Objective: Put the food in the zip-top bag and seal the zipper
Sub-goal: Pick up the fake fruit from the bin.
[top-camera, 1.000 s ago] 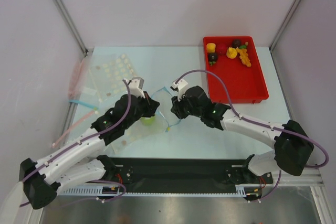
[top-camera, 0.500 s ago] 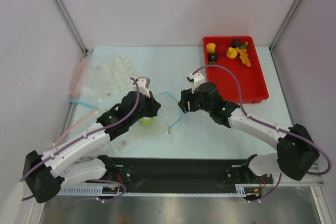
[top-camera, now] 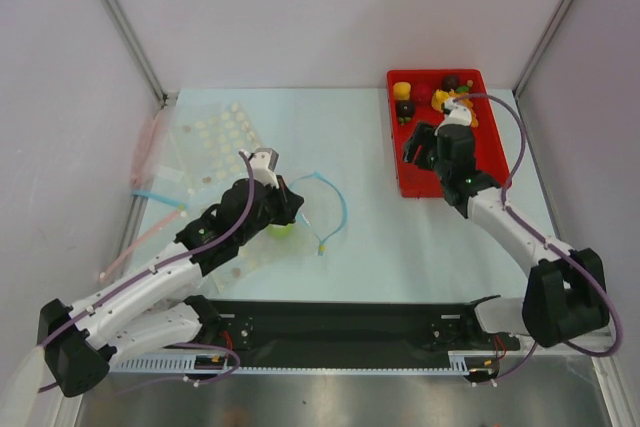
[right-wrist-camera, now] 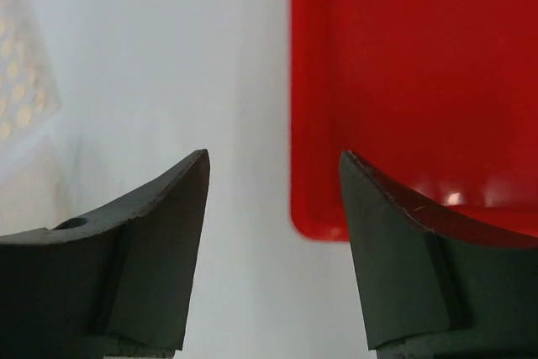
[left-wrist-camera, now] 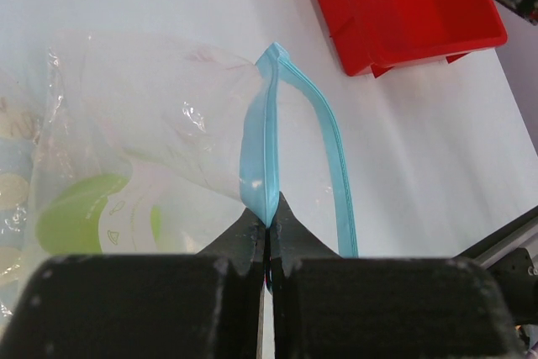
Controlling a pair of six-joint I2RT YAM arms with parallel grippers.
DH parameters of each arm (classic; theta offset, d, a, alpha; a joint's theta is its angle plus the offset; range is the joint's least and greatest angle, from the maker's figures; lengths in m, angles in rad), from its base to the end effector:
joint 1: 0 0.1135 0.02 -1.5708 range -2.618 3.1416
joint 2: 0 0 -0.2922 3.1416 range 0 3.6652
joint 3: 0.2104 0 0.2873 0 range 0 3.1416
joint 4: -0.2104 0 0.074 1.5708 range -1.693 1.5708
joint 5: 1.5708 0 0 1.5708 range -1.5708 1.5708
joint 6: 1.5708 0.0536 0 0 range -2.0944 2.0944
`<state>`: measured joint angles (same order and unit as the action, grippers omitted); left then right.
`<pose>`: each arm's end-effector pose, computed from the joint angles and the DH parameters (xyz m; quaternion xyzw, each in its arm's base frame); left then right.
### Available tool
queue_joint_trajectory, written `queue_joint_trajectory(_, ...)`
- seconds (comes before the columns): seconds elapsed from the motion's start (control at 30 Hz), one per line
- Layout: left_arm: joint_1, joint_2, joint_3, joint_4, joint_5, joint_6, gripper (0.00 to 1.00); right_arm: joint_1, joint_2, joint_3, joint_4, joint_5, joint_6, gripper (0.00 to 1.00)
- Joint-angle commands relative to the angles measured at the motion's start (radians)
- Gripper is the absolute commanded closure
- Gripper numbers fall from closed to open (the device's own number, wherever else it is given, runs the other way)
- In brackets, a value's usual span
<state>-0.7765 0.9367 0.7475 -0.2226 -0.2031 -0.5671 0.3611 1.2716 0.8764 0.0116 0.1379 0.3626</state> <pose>0.1860 -0.1675 0.3044 0.0318 0.8337 -0.2727 0.4792 0.3152 0.1112 0.2924 0.0392 0.8269 0.1441 0.5421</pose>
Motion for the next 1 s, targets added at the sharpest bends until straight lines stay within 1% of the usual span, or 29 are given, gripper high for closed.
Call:
queue_joint_trajectory(0.0,0.005,-0.022,-0.007,0.058,-0.004,0.006,1.0,-0.08,0.087,0.123,-0.009,0.034,0.042,0.32)
queue_joint_trajectory(0.03,0.005,-0.022,-0.01,0.058,-0.004,0.006,1.0,-0.108,0.113,0.198,-0.048,0.045,0.03,0.31)
queue_joint_trajectory(0.13,0.005,-0.016,-0.01,0.062,0.001,0.006,1.0,-0.152,0.244,0.315,-0.108,0.092,-0.014,0.28)
queue_joint_trajectory(0.17,0.005,-0.016,-0.008,0.062,0.002,0.004,1.0,-0.16,0.309,0.393,-0.125,0.11,-0.023,0.27)
queue_joint_trajectory(0.23,0.005,-0.016,-0.008,0.063,0.007,0.006,1.0,-0.175,0.38,0.459,-0.157,0.13,-0.039,0.28)
queue_joint_trajectory(0.27,0.005,-0.013,-0.008,0.065,0.007,0.006,1.0,-0.183,0.411,0.53,-0.166,0.162,-0.051,0.28)
queue_joint_trajectory(0.3,0.005,-0.015,-0.008,0.065,0.007,0.006,1.0,-0.186,0.481,0.559,-0.173,0.178,-0.062,0.28)
queue_joint_trajectory(0.37,0.005,-0.015,-0.005,0.058,0.001,0.01,1.0,-0.192,0.553,0.628,-0.19,0.221,-0.095,0.26)
queue_joint_trajectory(0.4,0.005,-0.013,-0.005,0.058,-0.001,0.01,1.0,-0.194,0.619,0.7,-0.208,0.236,-0.106,0.25)
queue_joint_trajectory(0.47,0.005,-0.015,-0.005,0.057,-0.005,0.012,1.0,-0.2,0.693,0.769,-0.222,0.278,-0.144,0.21)
queue_joint_trajectory(0.5,0.006,-0.015,-0.005,0.057,-0.005,0.01,1.0,-0.203,0.762,0.842,-0.235,0.288,-0.154,0.2)
queue_joint_trajectory(0.63,0.005,-0.012,-0.002,0.057,0.008,0.012,1.0,-0.209,0.901,0.979,-0.239,0.304,-0.211,0.18)
queue_joint_trajectory(0.73,0.005,-0.01,0.003,0.054,0.022,0.013,1.0,-0.215,0.991,1.062,-0.236,0.336,-0.251,0.15)
queue_joint_trajectory(0.83,0.005,-0.019,0.0,0.058,0.03,0.01,1.0,-0.234,1.037,1.118,-0.239,0.338,-0.272,0.15)
queue_joint_trajectory(0.97,0.005,-0.018,-0.01,0.062,0.027,0.006,1.0,-0.257,1.081,1.191,-0.226,0.286,-0.3,0.2)
